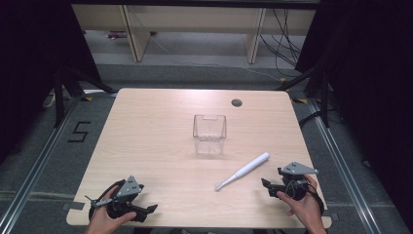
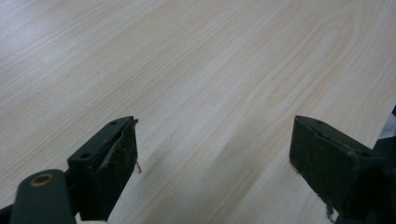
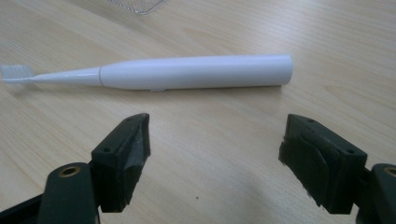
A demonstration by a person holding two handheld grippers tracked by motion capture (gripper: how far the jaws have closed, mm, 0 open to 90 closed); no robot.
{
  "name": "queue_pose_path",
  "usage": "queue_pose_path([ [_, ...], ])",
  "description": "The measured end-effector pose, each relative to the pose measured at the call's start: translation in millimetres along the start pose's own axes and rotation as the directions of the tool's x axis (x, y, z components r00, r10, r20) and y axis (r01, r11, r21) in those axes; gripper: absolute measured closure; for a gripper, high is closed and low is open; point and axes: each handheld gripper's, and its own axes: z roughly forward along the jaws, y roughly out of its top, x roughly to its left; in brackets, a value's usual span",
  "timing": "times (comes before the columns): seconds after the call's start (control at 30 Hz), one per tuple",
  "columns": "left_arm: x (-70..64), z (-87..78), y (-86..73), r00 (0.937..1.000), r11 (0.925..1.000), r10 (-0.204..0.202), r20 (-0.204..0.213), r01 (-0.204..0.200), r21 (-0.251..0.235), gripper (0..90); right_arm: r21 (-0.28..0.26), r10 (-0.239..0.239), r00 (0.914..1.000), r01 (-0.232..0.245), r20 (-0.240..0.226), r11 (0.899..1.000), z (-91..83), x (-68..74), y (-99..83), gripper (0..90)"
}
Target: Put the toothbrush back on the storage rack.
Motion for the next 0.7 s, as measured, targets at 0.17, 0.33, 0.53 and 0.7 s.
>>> queue_pose_path([
  [0.17,-0.1,-0.3,-0.2,1.0,0.9999,0.007,-0.002,-0.007,0.009,14.9,-0.005,0.008,1.0,-0.008,0.005,1.0,3.2,-0.7,2.2,24.6],
  [0.33,0.3,-0.4,-0.6,1.0,1.0,-0.002,-0.007,0.002,0.01,14.9,-0.032,0.007,0.9999,-0.006,0.016,0.999,10.5,-3.0,12.1,22.5],
  [0.53,0.1,-0.9,-1.0,1.0,0.9999,0.0,-0.008,0.0,0.012,14.9,-0.047,-0.024,0.9991,0.026,0.036,0.999,19.8,-5.2,22.6,20.9],
  [0.7,0.3,-0.8,-0.6,1.0,0.9999,0.0,-0.007,0.0,0.012,14.9,-0.055,-0.022,0.9986,0.025,0.048,0.998,23.6,-2.6,30.3,21.8],
])
